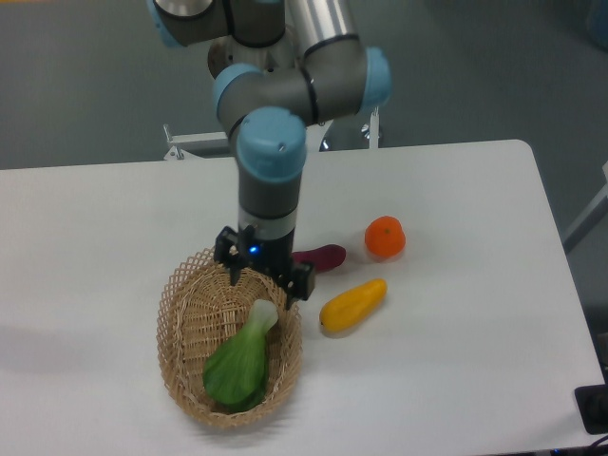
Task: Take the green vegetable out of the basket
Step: 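Move the open gripper over the basket above the bok choy, then lower the gripper onto the bok choy stem and close it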
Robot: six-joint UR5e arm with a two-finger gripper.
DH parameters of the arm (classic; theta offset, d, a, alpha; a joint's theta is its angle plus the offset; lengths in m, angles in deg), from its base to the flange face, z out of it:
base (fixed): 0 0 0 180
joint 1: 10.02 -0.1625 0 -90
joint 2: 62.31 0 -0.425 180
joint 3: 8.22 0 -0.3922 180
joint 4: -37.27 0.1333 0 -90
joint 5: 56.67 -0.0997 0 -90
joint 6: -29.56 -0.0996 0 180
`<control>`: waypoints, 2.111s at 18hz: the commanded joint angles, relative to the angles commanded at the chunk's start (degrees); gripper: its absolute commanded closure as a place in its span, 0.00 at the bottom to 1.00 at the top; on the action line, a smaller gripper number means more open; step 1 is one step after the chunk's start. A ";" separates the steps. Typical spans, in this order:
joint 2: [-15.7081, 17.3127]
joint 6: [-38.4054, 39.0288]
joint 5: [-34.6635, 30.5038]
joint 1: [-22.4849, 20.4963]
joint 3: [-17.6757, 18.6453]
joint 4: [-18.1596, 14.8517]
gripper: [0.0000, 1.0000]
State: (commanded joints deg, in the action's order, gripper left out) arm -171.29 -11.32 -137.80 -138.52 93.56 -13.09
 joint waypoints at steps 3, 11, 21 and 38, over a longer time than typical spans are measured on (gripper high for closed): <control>-1.67 0.27 -0.61 0.09 0.00 1.15 0.00; -4.93 0.18 -0.79 0.18 0.18 4.04 0.00; -7.13 -0.17 -5.01 0.27 0.35 5.02 0.00; -6.69 0.36 -6.86 1.23 0.09 4.93 0.71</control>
State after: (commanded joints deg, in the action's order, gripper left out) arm -177.97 -10.96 -144.65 -137.29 93.65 -8.17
